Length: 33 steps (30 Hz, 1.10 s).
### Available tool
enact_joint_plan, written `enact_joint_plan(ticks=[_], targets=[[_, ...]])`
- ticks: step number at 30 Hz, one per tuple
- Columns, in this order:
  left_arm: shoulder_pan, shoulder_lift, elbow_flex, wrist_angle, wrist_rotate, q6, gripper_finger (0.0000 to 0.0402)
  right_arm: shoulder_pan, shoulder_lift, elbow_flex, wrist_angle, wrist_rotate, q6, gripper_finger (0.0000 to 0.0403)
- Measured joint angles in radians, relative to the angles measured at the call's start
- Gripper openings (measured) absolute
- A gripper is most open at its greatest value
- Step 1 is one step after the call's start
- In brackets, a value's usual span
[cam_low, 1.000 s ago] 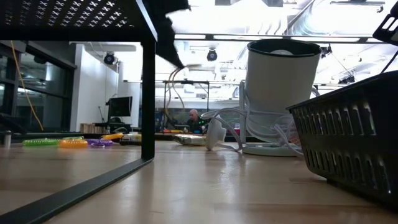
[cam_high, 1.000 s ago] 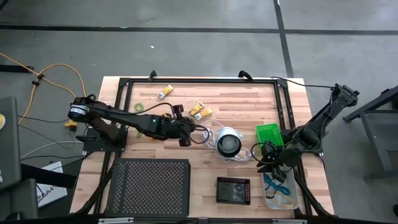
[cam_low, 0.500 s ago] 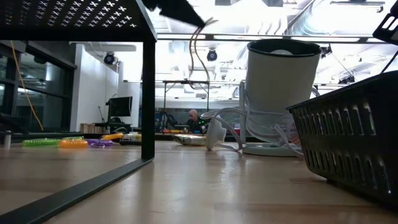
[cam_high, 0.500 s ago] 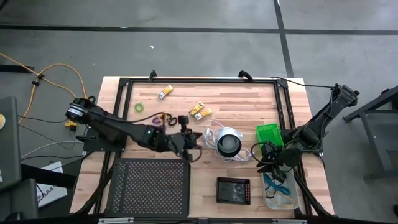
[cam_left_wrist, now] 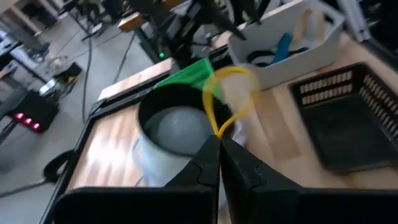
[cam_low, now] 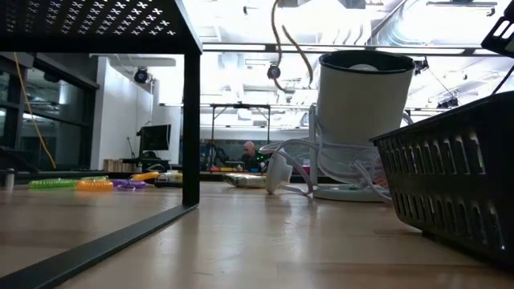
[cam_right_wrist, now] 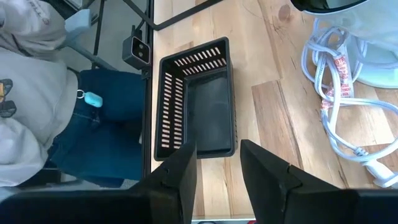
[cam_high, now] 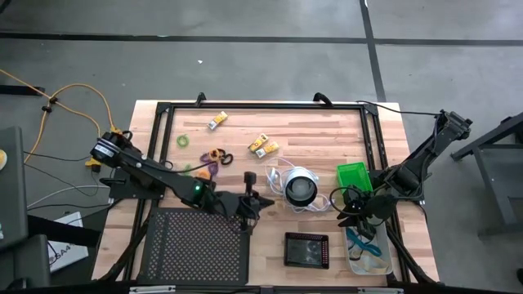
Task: Pick & Place Office Desk Supplies
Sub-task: Put the yellow rubberband into the gray bin
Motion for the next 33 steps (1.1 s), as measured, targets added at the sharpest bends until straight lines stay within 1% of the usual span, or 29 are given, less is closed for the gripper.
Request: enact_joint_plan(ticks=[5,10,14,21,25,27,33], targets=[[-0.016,0.050,0.013,0.088,0.060,0.046,0.0000,0.000,0.000,0.000,0.000,0.000,0.000,0.0112],[-0.026,0.123,0.069,0.136,0.112,0.073,0.0000,0.000,0.000,0.000,0.000,0.000,0.000,0.0112],[-0.012,0.192,0.142,0.151,0.194,0.099,0.0000,0.000,0.000,0.000,0.000,0.000,0.000,0.0112],[0.001,0.311,0.286,0.165,0.267,0.122,0.0000,0.000,0.000,0.000,0.000,0.000,0.000,0.0112],[0.010,0.365,0.364,0.166,0.272,0.128,0.0000,0.000,0.000,0.000,0.000,0.000,0.000,0.0112],[0.017,0.377,0.380,0.167,0.273,0.126,0.0000,0.000,0.000,0.000,-0.001,0.000,0.000,0.0112],[0.037,0.378,0.382,0.174,0.273,0.093,0.0000,0.000,0.000,0.000,0.001,0.000,0.000,0.0112]])
